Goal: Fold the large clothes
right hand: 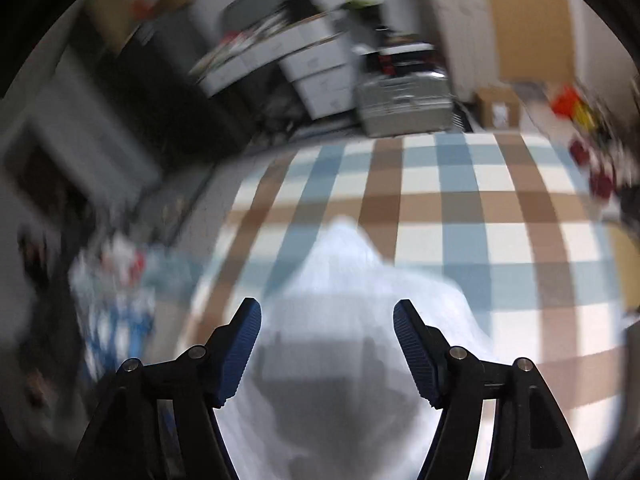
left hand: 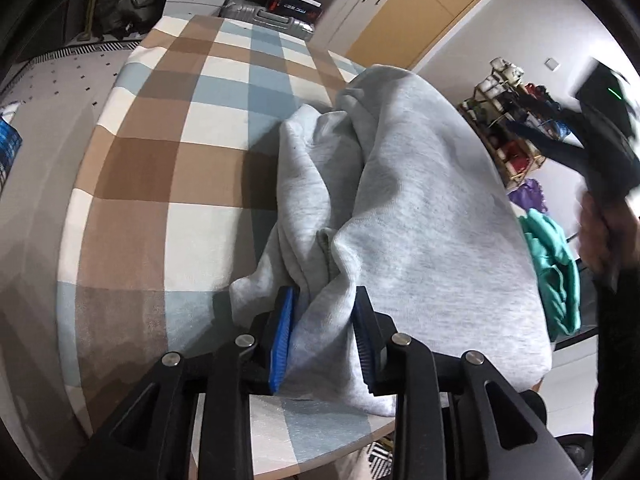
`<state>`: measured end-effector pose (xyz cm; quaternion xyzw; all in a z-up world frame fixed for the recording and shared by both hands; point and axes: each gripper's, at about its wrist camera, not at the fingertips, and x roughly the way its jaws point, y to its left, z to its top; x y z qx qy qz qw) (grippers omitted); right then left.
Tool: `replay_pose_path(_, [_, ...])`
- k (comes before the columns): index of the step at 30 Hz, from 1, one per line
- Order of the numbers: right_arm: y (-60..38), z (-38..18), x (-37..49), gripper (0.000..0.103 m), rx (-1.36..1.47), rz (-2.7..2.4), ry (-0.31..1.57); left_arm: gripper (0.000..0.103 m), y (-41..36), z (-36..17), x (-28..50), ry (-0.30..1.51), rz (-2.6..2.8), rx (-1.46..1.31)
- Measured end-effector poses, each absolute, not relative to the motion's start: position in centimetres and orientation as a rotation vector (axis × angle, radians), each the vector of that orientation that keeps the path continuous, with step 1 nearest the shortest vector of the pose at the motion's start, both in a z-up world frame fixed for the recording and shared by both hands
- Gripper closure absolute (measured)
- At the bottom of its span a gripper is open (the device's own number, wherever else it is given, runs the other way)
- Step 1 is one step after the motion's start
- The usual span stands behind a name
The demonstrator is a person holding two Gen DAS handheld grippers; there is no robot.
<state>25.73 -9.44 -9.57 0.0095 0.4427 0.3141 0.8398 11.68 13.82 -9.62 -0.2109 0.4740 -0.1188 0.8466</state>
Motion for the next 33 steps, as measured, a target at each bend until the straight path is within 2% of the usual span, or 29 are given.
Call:
replay_pose_path(2, [-8.4,-10.3,22.1,0.038,-0.103,0.714,0.931,0.078,13.3,-9.3,12.2,1.005,-0.23,-0.428])
replay_pose_path(3, [-7.6,-11.4,20.7,0.044,-0.17,0.714,0.93,0.078,12.9,-9.0,12.2,1.004,-0.215,-0.407])
replay_pose_path(4, [-6.5,-13.1,19.9,0.057,-0.227,0.709,0.969,0.078,12.6,-9.0,12.2,1.006,-0.203,-0.389])
replay_pose_path(5, [-5.7,-14.9,19.5,0.062,-0.258,0.711,1.01,0.078,12.3,-8.9,12.2,1.012,-0.188,-0.373])
replay_pose_path(7, [-4.3,-17.5,19.2,0.062,-0.318,0.658,0.98,0.078,11.9,-8.9,12.5,1.03,-0.161,-0.355])
replay_pose_path(10, [-4.0,-19.5,21.0,0.061,-0.202,0.655,1.039,0.078,12.4,-8.6,12.4,1.049,-0.073,-0.295])
replay_pose_path(15, [-4.1,-20.1,22.2,0.061,-0.112,0.669,1.067,0.078,14.1,-3.6,9.5,0.948,-0.05,-0.286])
replay_pose_path(17, [-5.0,-20.0,22.5,0.058,-0.043,0.702,1.062,0.073,13.6,-1.1,9.9,0.893,-0.101,-0.304])
replay_pose_path(18, [-5.5,-20.1,22.5,0.055,0.006,0.732,1.042,0.054,12.8,0.0,10.8,0.876,-0.134,-0.301])
replay_pose_path(20, [-7.0,-20.0,22.3,0.054,0.106,0.776,1.001,0.027,10.9,0.5,13.2,0.875,-0.189,-0.295])
replay_pose_path(24, [-13.9,-19.6,20.3,0.055,0.579,0.818,0.863,0.028,6.2,-2.1,20.0,1.008,-0.237,-0.276])
replay_pose_path(26, [-16.7,-18.9,18.2,0.052,0.665,0.8,0.801,0.028,4.2,-3.5,22.8,1.083,-0.236,-0.217])
replay_pose_path(29, [-18.7,-17.4,14.9,0.033,0.593,0.76,0.692,0.028,3.2,-4.9,25.7,1.132,-0.128,-0.078])
replay_pose_path(30, [-19.3,-17.5,13.7,0.018,0.56,0.724,0.645,0.028,3.5,-5.5,26.3,1.146,-0.106,-0.068])
replay_pose_path(31, [-19.3,-17.8,13.6,0.014,0.542,0.699,0.647,0.028,3.7,-5.8,26.0,1.167,-0.112,-0.081])
replay_pose_path(33, [-18.7,-18.8,14.4,0.014,0.539,0.709,0.735,0.028,4.6,-8.0,26.6,1.298,-0.187,-0.186])
